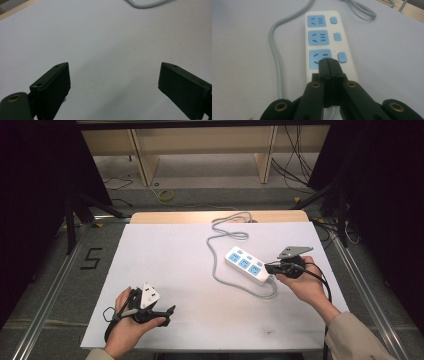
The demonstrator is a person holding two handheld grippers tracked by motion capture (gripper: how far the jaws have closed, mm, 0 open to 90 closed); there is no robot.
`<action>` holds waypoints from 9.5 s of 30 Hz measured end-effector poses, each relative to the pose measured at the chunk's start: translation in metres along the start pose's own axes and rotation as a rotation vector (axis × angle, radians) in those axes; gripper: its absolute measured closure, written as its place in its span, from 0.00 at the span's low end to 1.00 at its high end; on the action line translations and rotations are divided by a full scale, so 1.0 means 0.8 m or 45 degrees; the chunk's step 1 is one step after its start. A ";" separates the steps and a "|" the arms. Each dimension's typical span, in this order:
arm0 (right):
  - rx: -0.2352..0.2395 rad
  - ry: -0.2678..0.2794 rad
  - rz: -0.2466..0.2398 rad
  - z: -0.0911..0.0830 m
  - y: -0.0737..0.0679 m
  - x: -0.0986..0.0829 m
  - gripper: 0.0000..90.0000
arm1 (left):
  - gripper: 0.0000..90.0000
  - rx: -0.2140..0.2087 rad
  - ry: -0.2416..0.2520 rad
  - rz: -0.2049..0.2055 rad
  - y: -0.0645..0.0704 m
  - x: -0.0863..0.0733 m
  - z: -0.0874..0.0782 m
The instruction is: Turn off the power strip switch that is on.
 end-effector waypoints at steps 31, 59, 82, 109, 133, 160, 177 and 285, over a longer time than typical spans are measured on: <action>0.008 -0.083 0.016 0.029 0.012 0.020 1.00 | 0.12 0.001 0.007 -0.004 0.000 0.001 0.000; -0.022 -0.145 0.026 0.098 0.031 0.048 1.00 | 0.12 -0.012 0.002 0.006 0.003 0.000 0.002; -0.001 -0.200 0.019 0.118 0.028 0.062 1.00 | 0.12 -0.010 0.001 0.014 0.004 0.000 0.001; 0.001 -0.316 0.027 0.120 0.030 0.069 1.00 | 0.12 -0.009 0.009 0.015 0.004 0.001 0.000; 0.005 -0.361 -0.008 0.122 0.030 0.073 1.00 | 0.13 -0.010 0.006 0.014 0.005 0.001 0.001; -0.004 -0.384 -0.004 0.125 0.029 0.073 1.00 | 0.13 -0.011 0.010 0.012 0.006 0.001 0.001; -0.002 -0.371 0.003 0.124 0.029 0.072 1.00 | 0.13 -0.012 0.011 0.018 0.007 0.002 0.002; -0.006 -0.253 0.034 0.090 0.037 0.066 1.00 | 0.13 -0.016 0.009 0.021 0.012 0.004 0.005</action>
Point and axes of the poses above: each handheld gripper's, and its own axes: z roughly forward along the jaws, x roughly out of its top, y roughly to its right, the point moved 7 cm from there along z, roughly forward along the jaws, and after that the axes turned 1 degree about -y, right-handed, at the moved point
